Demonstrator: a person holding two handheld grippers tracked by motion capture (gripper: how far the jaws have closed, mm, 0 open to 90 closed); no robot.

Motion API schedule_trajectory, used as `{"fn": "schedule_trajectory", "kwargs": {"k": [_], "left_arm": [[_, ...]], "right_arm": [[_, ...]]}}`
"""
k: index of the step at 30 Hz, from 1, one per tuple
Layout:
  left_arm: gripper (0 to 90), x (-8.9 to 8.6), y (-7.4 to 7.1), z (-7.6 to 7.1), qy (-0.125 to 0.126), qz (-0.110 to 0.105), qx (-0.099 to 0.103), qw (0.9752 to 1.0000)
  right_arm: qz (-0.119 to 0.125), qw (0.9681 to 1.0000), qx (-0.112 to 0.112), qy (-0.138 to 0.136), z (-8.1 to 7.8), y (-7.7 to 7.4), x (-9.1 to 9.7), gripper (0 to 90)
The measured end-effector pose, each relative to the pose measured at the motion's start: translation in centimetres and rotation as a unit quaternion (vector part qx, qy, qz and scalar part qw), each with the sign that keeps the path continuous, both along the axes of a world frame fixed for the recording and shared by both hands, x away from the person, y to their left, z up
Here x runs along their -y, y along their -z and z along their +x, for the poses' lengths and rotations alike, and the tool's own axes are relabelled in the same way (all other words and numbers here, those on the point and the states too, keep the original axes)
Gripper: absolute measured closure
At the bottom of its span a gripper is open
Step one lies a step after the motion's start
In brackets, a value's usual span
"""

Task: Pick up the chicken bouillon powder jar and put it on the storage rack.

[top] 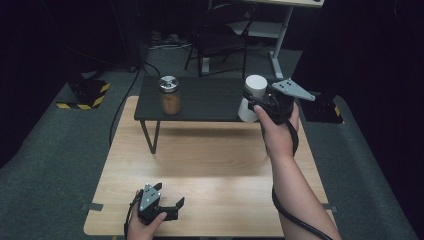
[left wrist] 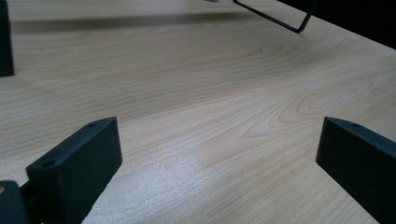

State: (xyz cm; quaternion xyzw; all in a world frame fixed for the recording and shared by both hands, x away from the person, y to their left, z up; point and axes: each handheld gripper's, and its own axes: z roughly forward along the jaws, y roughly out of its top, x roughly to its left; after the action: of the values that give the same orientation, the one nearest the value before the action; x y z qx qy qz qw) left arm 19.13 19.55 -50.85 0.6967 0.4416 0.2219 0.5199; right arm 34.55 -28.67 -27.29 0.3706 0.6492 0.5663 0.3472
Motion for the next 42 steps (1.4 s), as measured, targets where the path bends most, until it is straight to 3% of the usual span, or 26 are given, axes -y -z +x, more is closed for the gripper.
{"fn": "schedule_trajectory", "kwargs": {"k": [5, 20, 42], "left_arm": [[0.5, -0.1, 0.0, 0.0, -0.002, -0.003, -0.002, 1.0], [0.5, -0.3, 0.1, 0.0, -0.001, -0.007, -0.002, 1.0], [0.5, -0.4, 0.1, 0.0, 0.0, -0.007, -0.002, 1.0]], "right_arm": [[0.009, 0.9999, -0.011, 0.007, 1.0, 0.0, -0.1, 33.4], [-0.005, 0.9997, -0.012, 0.02, 3.2, 0.0, -1.3, 33.4], [0.002, 0.9997, -0.011, 0.02, 3.7, 0.5, -1.4, 33.2]]}}
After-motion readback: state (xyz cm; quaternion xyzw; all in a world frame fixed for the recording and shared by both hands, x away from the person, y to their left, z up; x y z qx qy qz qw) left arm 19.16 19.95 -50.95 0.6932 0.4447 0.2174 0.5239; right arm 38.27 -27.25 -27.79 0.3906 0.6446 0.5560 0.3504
